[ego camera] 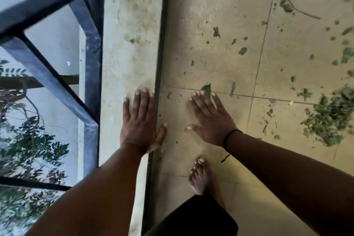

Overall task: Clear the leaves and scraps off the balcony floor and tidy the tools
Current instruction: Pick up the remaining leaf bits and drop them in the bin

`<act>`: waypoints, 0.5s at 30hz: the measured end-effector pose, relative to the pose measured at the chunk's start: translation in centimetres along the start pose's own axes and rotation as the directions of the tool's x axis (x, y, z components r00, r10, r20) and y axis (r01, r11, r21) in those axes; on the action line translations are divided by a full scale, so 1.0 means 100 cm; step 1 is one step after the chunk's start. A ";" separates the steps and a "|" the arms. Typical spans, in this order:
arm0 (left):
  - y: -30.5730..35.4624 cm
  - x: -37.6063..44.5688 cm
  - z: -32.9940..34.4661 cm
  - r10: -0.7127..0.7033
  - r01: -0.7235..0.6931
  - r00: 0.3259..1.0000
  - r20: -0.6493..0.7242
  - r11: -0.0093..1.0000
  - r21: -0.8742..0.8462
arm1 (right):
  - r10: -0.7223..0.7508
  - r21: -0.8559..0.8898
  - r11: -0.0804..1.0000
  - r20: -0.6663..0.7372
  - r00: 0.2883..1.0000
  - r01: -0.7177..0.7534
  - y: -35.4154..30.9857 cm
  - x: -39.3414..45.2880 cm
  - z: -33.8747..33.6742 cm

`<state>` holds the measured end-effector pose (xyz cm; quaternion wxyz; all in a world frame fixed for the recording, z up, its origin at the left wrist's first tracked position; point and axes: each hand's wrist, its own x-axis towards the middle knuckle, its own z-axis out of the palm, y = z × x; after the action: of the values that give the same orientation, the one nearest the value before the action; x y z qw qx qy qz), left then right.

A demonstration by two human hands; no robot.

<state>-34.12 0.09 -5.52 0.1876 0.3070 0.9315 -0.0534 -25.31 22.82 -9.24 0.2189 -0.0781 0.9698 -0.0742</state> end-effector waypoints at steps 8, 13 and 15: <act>0.002 0.002 0.008 0.041 -0.037 0.993 -0.114 0.999 0.032 | -0.119 -0.016 0.993 0.045 0.992 0.120 -0.038 0.063 0.018; 0.004 0.000 0.008 0.009 -0.005 0.998 -0.070 0.998 0.058 | 0.473 0.084 0.879 -0.029 0.881 -0.469 0.023 0.025 0.025; 0.004 0.002 0.007 -0.009 0.013 0.998 -0.066 0.998 0.054 | 0.625 0.175 0.770 -0.011 0.780 -0.614 0.045 0.006 0.029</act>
<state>-33.75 0.38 -6.27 0.1483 0.3086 0.9370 -0.0698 -25.09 26.77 -12.92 0.2035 0.2665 0.9388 -0.0788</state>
